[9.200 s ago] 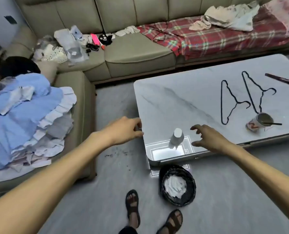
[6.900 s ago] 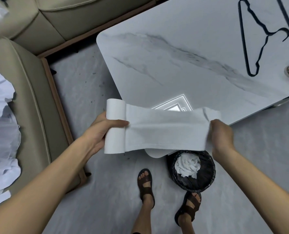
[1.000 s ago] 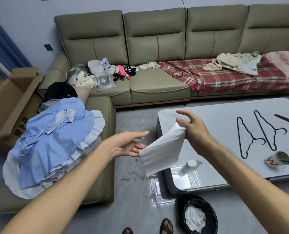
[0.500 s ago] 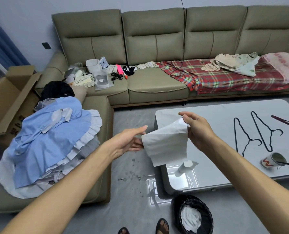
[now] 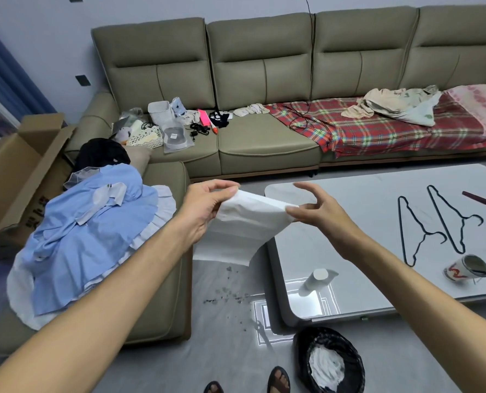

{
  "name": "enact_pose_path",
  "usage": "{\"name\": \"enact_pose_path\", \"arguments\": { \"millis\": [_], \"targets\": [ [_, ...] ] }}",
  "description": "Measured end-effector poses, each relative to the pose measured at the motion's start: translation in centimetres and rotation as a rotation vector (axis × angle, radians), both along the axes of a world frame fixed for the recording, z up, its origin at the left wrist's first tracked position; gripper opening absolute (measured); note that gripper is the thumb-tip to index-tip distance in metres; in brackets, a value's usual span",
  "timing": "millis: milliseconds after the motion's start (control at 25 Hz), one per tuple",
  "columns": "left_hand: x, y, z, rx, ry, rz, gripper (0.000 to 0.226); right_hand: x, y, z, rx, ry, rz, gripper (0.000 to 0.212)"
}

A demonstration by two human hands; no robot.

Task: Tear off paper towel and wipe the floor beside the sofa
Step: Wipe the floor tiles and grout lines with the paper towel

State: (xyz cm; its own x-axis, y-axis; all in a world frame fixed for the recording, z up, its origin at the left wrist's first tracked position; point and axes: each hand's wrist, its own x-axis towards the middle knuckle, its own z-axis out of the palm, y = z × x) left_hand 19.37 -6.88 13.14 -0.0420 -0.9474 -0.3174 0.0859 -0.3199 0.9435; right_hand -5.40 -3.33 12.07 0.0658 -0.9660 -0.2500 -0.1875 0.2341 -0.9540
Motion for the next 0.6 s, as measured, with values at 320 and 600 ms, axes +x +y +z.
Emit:
{"name": "enact_pose_path", "arguments": {
  "millis": [320,600],
  "targets": [
    [3.3,-0.2,2.5,-0.237,-0.307,-0.076,0.029,3.5,-1.7,-0.3,-0.284,0.107,-0.093,0.022],
    [3.8,-0.2,3.2,-0.557,-0.688,-0.031,0.019,4.1,-2.3,0.8,-0.428,0.244,-0.119,0.009]
  ]
}}
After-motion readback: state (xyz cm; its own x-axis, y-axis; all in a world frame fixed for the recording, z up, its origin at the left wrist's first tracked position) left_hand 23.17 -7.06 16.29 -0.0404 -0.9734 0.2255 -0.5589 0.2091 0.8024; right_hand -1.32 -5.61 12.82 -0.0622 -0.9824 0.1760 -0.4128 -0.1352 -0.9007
